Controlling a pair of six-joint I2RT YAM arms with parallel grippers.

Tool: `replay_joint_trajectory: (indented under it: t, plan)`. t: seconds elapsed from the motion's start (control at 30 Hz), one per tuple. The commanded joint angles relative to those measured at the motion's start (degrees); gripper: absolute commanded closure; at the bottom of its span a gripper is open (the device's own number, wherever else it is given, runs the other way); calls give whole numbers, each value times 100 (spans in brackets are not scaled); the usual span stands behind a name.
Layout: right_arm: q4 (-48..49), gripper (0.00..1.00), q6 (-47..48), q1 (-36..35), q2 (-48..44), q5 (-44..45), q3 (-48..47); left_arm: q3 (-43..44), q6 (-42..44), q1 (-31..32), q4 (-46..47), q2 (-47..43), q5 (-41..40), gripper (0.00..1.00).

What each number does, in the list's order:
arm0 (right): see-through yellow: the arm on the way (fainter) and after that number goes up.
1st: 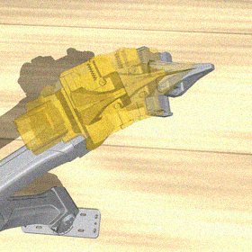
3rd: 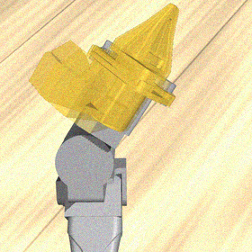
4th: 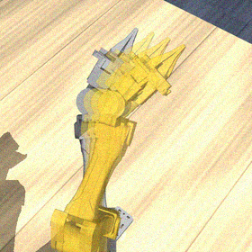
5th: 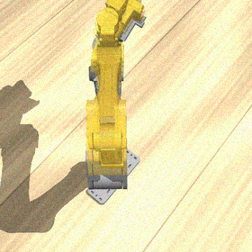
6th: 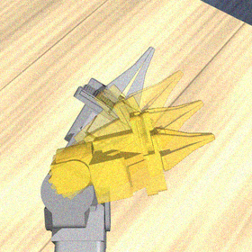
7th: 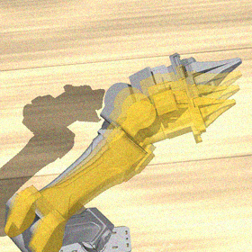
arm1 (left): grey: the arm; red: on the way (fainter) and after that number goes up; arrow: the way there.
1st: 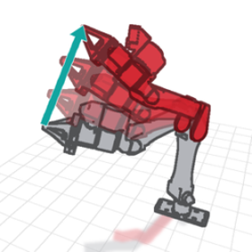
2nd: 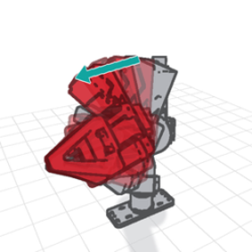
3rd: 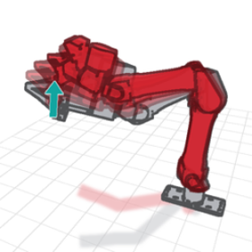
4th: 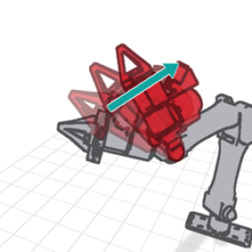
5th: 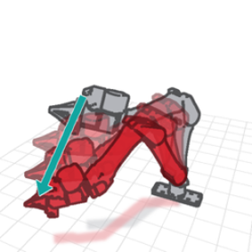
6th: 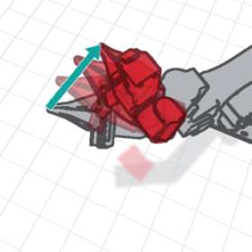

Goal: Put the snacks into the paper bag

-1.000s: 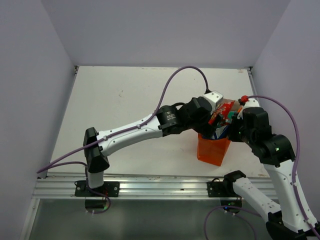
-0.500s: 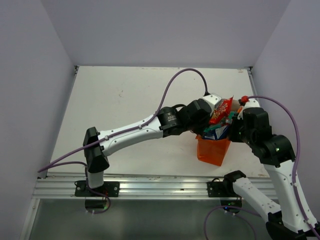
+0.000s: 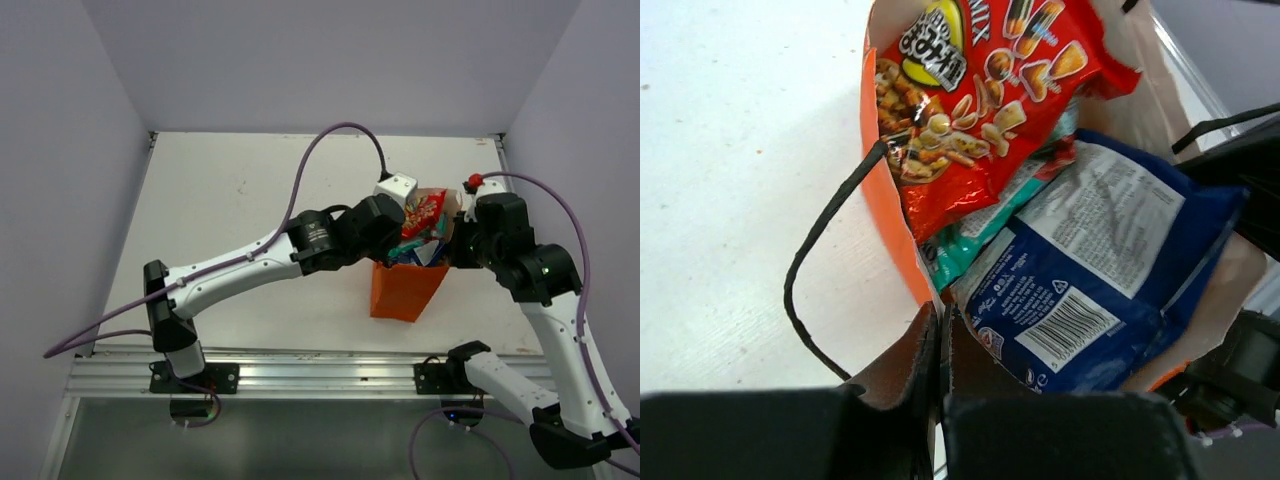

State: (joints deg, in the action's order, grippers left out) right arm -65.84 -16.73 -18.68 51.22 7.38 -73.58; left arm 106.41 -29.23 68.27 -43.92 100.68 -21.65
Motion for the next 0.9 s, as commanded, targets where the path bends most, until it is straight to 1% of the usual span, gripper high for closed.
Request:
replay_joint_trajectory:
  t: [0.0,0.07,0.1,0.13,0.2,0.23,0.37,0.43,0.5,0.63,0.73,0.87]
  plan:
    - [537,100,302,-57,326,-289,-446,-49,-415,11,-11,-953,-892,100]
    - [660,100,276,-258,572,-281,-578,-278,-486,11,-20,-1216,-1069,100]
    - [782,100,223,-372,643,-115,-622,-357,-548,11,-20,-1287,-1209,100]
    - [836,100,206,-704,730,8,-735,-488,-566,11,-11,-1358,-1271,100]
    - [959,100,109,-1057,1055,385,-842,-586,-644,2,-64,-1464,-1420,100]
    - [1003,100,83,-1346,1187,474,-920,-673,-662,2,-81,-1490,-1456,100]
    - [1363,100,-84,-1902,1731,686,-991,-990,-829,2,-204,-1648,-1640,100]
    - [1495,100,-120,-2173,1891,826,-1079,-1315,-891,-7,-231,-1753,-1755,100]
    - [1565,100,-111,-2324,2110,871,-1141,-1735,-961,-24,-179,-1850,-1807,100]
    - [1671,100,-137,-2658,2287,950,-1124,-2299,-1119,-121,-125,-2122,-1869,100]
    - [1706,100,-146,-2755,2322,985,-1053,-2485,-1190,-208,-143,-2228,-1922,100]
    - [1698,99,-172,-2826,2261,1055,-991,-2415,-1155,-218,-99,-2246,-1913,100]
